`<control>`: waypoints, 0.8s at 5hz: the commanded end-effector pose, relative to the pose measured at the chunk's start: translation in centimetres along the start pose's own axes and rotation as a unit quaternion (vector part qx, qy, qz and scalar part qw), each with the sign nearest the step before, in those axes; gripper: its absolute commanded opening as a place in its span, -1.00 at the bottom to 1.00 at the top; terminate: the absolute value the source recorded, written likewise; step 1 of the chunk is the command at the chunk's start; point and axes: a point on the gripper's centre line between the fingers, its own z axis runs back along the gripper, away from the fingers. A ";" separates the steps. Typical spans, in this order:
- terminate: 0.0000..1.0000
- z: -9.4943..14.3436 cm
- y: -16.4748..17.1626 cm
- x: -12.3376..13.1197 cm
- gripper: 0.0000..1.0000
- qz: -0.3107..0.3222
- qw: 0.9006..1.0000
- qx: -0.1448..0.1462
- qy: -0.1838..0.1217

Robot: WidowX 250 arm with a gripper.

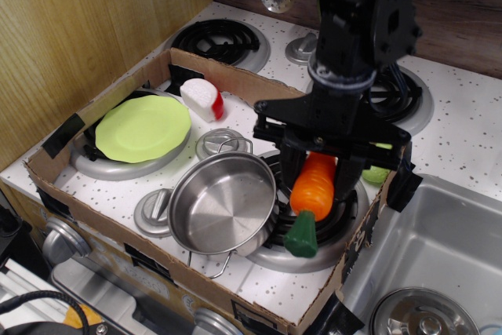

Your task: Take carrot off plate

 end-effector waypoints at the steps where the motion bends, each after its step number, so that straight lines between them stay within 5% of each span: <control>1: -1.00 -0.2 -0.9 -0.5 -1.00 -0.022 0.996 -0.020 -0.089; 4: -1.00 -2.2 -1.1 -1.1 -1.00 -0.043 0.978 0.019 -0.202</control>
